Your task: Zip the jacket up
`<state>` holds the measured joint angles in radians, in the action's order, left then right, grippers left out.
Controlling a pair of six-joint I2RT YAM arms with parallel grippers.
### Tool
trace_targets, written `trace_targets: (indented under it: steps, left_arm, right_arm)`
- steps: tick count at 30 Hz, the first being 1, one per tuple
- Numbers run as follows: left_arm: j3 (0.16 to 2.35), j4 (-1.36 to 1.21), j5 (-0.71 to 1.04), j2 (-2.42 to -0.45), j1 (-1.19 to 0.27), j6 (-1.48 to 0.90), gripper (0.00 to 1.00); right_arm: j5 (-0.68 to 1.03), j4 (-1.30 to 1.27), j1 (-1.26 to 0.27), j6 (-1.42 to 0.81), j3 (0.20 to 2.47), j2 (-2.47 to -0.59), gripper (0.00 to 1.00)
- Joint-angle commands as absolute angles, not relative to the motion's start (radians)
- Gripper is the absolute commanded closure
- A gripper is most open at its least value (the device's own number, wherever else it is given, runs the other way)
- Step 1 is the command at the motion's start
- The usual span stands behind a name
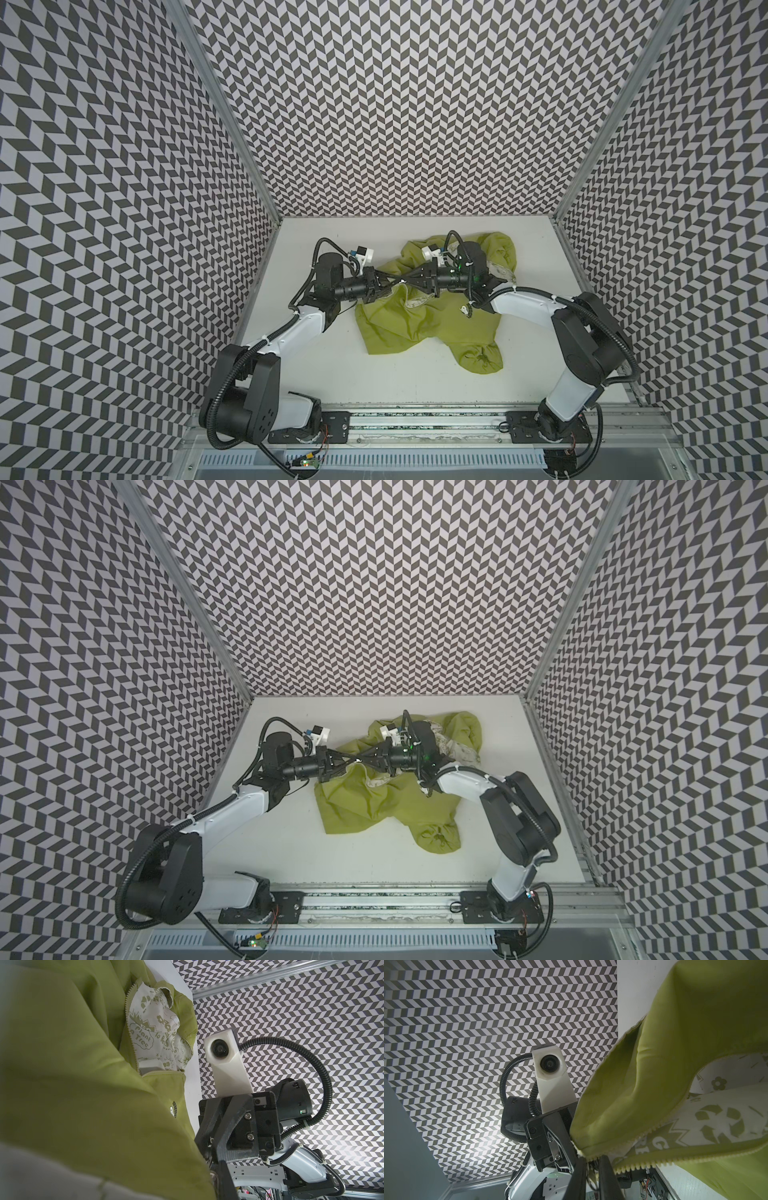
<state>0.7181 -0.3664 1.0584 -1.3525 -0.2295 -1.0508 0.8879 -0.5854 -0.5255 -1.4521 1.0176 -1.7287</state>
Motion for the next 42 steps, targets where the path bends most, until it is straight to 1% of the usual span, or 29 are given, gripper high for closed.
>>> trace_targets:
  steps: [1,6,12,28,31,34,36,38,40,42]
  left_arm:
    - [0.724,-0.394,1.061,-1.338,-0.225,-1.064,1.0]
    - [0.72,-0.394,1.055,-1.331,-0.225,-1.067,1.0]
    - [0.719,-0.393,1.051,-1.329,-0.228,-1.069,1.0]
    - [0.721,-0.39,1.045,-1.328,-0.236,-1.071,1.0]
    - [0.721,-0.383,1.048,-1.326,-0.236,-1.071,1.0]
    - [0.722,-0.363,1.046,-1.322,-0.235,-1.065,0.99]
    - [0.721,-0.357,1.044,-1.319,-0.236,-1.064,0.93]
    - [0.723,-0.341,1.041,-1.314,-0.234,-1.062,0.79]
    - [0.723,-0.328,1.035,-1.31,-0.234,-1.056,0.7]
    - [0.724,-0.311,1.032,-1.303,-0.235,-1.047,0.66]
  right_arm:
    - [0.908,-0.646,-0.528,-1.448,1.013,-1.69,0.85]
    - [0.913,-0.639,-0.529,-1.442,1.008,-1.69,0.82]
    - [0.919,-0.632,-0.53,-1.433,1.009,-1.701,0.82]
    - [0.916,-0.6,-0.53,-1.409,1.012,-1.707,0.94]
    - [0.917,-0.564,-0.53,-1.388,1.028,-1.71,1.0]
    - [0.914,-0.479,-0.53,-1.339,1.055,-1.706,1.0]
    - [0.907,-0.409,-0.53,-1.3,1.072,-1.701,1.0]
    - [0.898,-0.354,-0.53,-1.274,1.085,-1.697,1.0]
    - [0.894,-0.319,-0.531,-1.26,1.095,-1.698,1.0]
    - [0.893,-0.307,-0.532,-1.258,1.101,-1.701,1.0]
